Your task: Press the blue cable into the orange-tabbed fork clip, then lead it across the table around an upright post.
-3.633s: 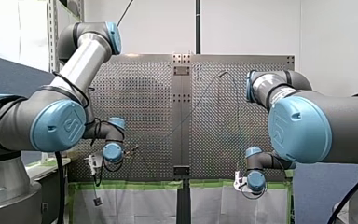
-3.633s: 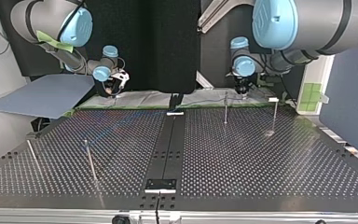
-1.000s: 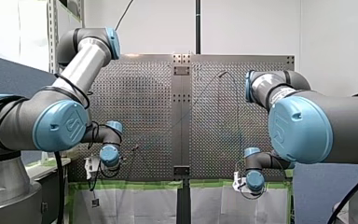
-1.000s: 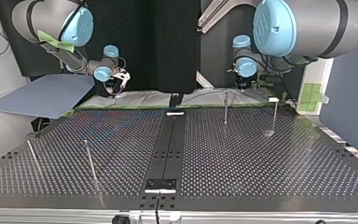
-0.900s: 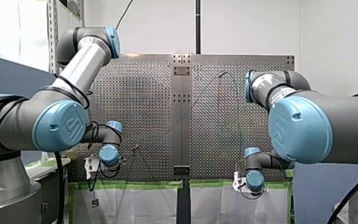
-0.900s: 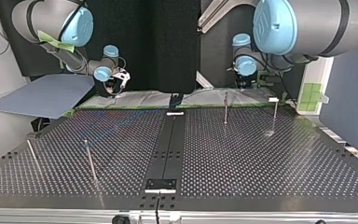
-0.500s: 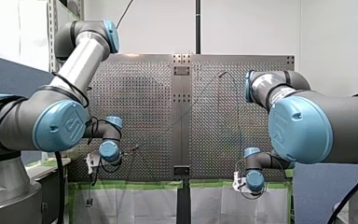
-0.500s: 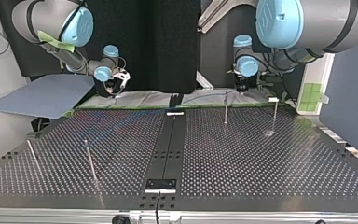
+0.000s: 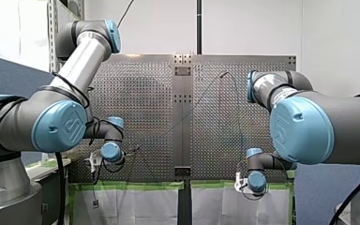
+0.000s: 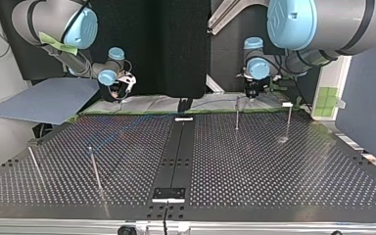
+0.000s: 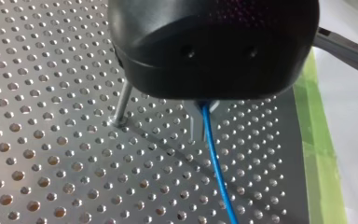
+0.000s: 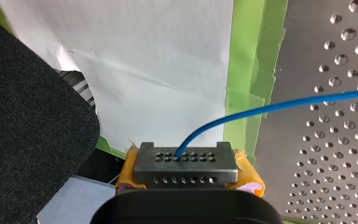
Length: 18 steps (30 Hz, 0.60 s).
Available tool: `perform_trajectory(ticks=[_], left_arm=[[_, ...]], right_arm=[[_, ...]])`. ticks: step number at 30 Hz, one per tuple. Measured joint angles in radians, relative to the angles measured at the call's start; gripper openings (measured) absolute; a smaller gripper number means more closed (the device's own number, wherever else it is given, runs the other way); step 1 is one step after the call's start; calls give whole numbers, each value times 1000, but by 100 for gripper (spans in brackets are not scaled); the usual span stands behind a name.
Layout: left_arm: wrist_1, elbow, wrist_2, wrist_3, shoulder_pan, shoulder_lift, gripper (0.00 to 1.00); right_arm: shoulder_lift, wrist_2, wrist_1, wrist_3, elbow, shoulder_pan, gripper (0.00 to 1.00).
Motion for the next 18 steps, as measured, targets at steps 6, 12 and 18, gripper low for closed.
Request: perform_trajectory(ticks=[6, 12, 18], left_arm=[[-27, 0, -29, 21, -10, 0, 0], [-70, 0, -60, 46, -30, 0, 0], [-55, 0, -63, 40, -45, 0, 0]], right_arm=[[0, 9, 0, 1, 0, -4, 0], [0, 10, 0, -1, 0, -3, 0], [0, 11, 0, -2, 0, -1, 0]])
